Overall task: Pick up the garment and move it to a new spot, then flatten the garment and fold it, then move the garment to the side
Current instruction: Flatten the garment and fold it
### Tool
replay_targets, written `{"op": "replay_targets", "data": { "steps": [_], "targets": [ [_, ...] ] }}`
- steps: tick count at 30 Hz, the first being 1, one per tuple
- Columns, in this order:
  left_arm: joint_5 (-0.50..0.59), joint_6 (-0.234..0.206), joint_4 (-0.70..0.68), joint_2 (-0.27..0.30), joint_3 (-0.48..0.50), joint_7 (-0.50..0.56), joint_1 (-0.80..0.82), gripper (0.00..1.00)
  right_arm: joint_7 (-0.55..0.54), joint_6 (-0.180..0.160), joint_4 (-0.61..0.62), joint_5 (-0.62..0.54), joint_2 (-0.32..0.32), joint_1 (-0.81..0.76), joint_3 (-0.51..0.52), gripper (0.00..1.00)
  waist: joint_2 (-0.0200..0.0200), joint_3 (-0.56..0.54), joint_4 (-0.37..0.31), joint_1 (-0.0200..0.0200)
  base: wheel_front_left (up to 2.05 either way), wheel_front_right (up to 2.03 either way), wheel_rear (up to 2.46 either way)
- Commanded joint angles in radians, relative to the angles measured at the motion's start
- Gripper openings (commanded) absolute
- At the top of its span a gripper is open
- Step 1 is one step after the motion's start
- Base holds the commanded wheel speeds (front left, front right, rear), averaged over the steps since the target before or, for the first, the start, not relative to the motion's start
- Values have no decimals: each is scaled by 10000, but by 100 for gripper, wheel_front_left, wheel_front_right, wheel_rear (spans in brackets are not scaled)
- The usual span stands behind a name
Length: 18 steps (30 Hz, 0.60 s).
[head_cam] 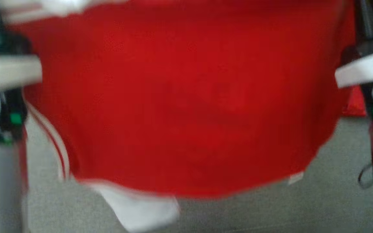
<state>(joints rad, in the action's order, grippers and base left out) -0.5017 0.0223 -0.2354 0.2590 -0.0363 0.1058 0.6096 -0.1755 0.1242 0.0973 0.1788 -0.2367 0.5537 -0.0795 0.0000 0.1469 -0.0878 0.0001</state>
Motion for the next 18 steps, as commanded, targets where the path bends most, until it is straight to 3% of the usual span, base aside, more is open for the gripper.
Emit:
{"op": "replay_targets", "data": {
  "steps": [1, 6, 7, 12, 18],
  "targets": [
    [89, 73, 516, 467, 290, -9, 1433, 0, -54, 65, -67, 158, -47, 1299, -262, 0, 0, 988, 212, -1, 0, 0, 0],
    [528, 303, 3790, 766, 115, -496, 4591, 0, 440, 65, -2815, 191, -131, 4378, -889, 0, 0, 2206, 287, -1, 0, 0, 0],
    [528, 303, 3790, 766, 115, -496, 4591, 0, 440, 65, -2815, 191, -131, 4378, -889, 0, 0, 2206, 287, -1, 0, 0, 0],
    [968, 526, 6288, 900, -97, -1638, 7223, 0, 1834, 65, -6001, -290, 50, 7333, -1270, 0, 0, 2715, 428, -1, 0, 0, 0],
    [1185, 835, 8209, 816, -565, -2903, 8366, 0, 3433, 65, -8743, -993, 339, 8724, -969, 0, 0, 2738, 681, -1, 0, 0, 0]
  ]
}}
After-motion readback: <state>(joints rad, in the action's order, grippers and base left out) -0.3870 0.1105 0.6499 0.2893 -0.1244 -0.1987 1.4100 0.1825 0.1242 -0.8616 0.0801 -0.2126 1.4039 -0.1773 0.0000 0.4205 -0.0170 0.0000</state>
